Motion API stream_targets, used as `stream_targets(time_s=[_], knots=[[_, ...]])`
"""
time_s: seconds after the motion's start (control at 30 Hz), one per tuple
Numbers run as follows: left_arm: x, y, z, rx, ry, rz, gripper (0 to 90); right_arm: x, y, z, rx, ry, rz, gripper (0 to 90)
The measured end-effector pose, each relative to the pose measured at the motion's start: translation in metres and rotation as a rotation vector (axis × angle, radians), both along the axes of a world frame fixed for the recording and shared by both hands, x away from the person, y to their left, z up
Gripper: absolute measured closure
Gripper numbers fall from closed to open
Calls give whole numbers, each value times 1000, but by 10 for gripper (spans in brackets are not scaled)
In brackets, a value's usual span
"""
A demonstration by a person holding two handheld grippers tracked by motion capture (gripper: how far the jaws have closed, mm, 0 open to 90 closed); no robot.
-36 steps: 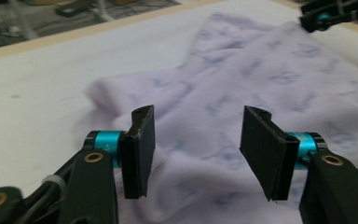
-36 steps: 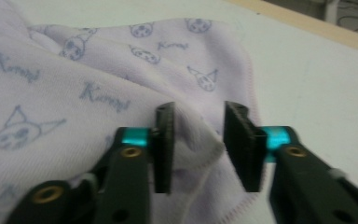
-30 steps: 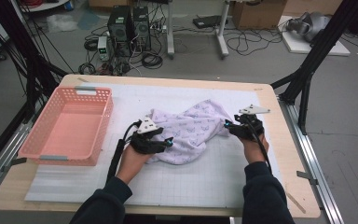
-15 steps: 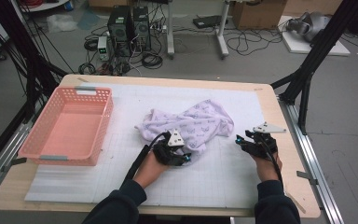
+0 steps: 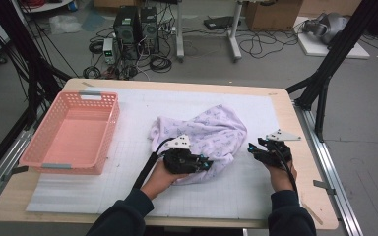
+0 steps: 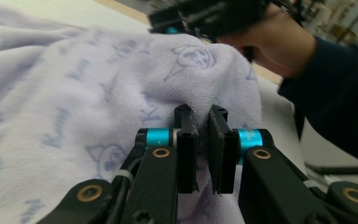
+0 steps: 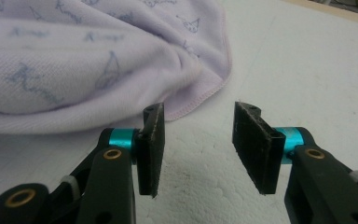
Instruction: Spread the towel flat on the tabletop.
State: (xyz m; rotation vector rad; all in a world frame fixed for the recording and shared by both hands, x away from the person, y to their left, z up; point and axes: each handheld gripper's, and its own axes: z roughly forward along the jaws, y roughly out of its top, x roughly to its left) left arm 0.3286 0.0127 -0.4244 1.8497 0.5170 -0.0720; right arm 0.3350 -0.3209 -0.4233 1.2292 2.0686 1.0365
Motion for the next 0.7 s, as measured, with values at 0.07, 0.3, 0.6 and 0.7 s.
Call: stream_targets(time_s=[0.07, 0.3, 0.6, 0.7], knots=[[6, 6, -2, 79, -12, 100, 801, 0, 1, 0, 0, 0, 3, 535], [22, 21, -8, 253, -65, 317, 825, -2, 7, 1, 7, 3, 42, 581], [25, 27, -7, 268, -105, 408, 850, -8, 50, -2, 14, 45, 262, 632], [26, 33, -6, 261, -103, 424, 851, -8, 65, -7, -7, 69, 323, 629]])
